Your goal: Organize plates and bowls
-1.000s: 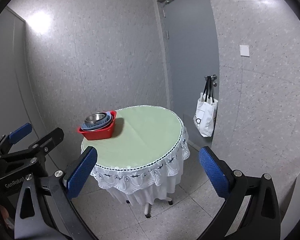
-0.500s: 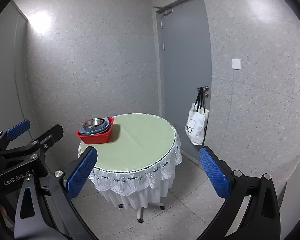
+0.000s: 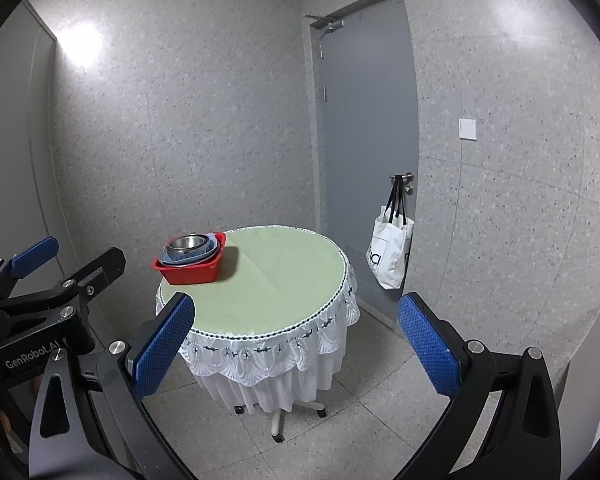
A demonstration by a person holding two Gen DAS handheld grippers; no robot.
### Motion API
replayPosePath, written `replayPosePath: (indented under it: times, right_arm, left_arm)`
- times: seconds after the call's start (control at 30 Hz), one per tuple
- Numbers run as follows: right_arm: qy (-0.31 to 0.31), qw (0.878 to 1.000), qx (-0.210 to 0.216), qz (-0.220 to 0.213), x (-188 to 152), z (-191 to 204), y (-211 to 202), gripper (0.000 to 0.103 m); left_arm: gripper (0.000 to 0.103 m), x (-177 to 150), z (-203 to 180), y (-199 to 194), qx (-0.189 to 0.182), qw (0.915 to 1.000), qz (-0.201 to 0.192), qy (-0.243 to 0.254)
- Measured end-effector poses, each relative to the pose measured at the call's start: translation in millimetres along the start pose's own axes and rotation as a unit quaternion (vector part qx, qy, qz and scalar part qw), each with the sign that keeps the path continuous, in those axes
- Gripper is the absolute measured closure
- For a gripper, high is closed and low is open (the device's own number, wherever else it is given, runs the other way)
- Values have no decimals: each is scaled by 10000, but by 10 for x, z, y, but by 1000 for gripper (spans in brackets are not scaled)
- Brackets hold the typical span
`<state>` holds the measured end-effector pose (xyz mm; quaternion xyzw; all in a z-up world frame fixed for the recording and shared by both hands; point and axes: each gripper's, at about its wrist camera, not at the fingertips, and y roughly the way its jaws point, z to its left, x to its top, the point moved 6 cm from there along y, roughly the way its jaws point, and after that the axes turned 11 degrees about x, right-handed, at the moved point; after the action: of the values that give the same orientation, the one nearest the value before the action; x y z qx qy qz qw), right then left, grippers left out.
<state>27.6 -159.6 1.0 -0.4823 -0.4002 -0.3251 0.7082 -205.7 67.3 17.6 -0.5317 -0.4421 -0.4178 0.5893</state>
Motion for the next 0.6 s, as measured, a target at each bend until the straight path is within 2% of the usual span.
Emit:
replayPosePath:
  times: [0.6]
  right_arm:
    - [20, 10000, -4, -6, -20, -44, -30, 0]
  left_arm:
    - [1, 8, 25, 68, -16, 10000, 27, 18]
